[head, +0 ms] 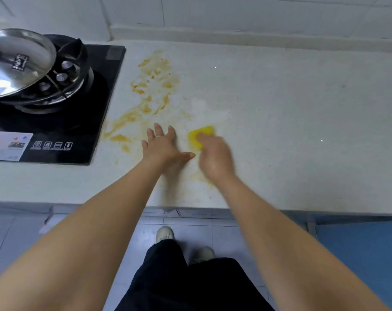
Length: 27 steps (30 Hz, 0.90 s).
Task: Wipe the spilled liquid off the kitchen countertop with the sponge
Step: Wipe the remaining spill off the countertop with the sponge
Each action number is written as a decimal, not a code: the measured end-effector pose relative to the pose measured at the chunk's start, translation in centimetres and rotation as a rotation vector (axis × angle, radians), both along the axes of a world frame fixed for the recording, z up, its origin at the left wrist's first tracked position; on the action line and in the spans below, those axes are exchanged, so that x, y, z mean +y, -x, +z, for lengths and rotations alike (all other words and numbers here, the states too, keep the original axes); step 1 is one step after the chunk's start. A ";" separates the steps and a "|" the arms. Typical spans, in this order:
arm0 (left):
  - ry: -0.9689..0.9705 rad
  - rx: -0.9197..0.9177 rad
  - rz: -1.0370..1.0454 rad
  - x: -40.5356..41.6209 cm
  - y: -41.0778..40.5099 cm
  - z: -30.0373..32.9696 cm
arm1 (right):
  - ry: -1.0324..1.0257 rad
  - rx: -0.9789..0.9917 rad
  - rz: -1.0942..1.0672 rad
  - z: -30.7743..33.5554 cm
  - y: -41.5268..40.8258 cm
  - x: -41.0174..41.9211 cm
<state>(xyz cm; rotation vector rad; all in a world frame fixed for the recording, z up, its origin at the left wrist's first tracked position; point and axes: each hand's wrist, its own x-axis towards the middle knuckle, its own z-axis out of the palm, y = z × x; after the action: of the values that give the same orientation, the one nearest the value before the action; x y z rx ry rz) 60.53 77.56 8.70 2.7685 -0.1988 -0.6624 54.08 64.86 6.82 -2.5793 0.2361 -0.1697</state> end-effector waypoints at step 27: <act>-0.006 0.044 -0.078 0.6 0.3 0.7 | 0.040 -0.020 0.057 -0.4 3.4 1.4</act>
<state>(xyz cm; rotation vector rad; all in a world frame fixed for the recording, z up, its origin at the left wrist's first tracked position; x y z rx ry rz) 60.22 78.12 9.36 2.7605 -0.2973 -0.7439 50.70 66.23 6.41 -2.6190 0.1536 -0.1814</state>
